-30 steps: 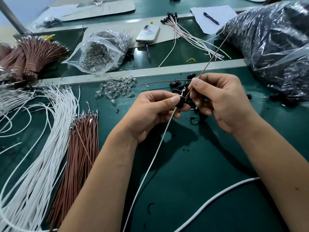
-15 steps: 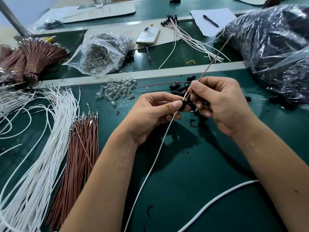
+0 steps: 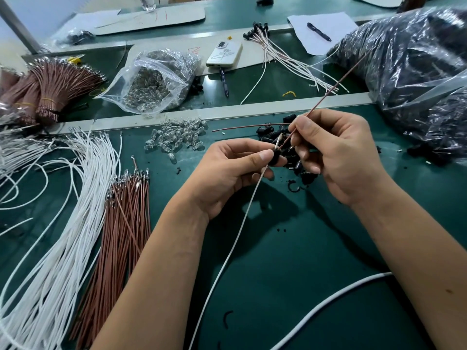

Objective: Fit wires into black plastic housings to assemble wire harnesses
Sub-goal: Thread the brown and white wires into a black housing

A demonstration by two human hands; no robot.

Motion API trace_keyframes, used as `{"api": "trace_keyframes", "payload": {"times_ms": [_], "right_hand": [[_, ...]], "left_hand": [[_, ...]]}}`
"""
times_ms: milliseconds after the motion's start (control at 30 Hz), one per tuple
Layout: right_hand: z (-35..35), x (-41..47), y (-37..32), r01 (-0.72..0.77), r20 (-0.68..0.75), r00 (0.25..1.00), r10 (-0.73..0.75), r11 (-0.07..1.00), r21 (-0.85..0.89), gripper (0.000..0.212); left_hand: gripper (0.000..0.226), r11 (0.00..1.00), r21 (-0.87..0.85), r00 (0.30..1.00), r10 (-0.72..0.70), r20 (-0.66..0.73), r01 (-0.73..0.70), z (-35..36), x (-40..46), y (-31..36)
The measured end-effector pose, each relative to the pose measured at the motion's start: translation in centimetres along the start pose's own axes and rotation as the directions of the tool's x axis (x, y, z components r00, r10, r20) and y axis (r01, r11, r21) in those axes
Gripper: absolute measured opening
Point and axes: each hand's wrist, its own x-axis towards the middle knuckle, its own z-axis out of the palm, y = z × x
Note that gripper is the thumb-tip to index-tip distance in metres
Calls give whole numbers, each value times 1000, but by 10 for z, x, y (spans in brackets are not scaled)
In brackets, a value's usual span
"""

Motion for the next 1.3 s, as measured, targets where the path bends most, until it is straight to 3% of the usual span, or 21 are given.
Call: {"api": "trace_keyframes", "payload": {"times_ms": [600, 1300], "right_hand": [[1, 0, 6, 153, -17, 987, -159, 969, -192, 20], [0, 0, 4, 39, 20, 999, -38, 995, -92, 20]], "left_hand": [[17, 999, 47, 1000, -17, -15, 17, 0, -1, 0], [13, 997, 78, 999, -24, -43, 28, -2, 2, -1]]}}
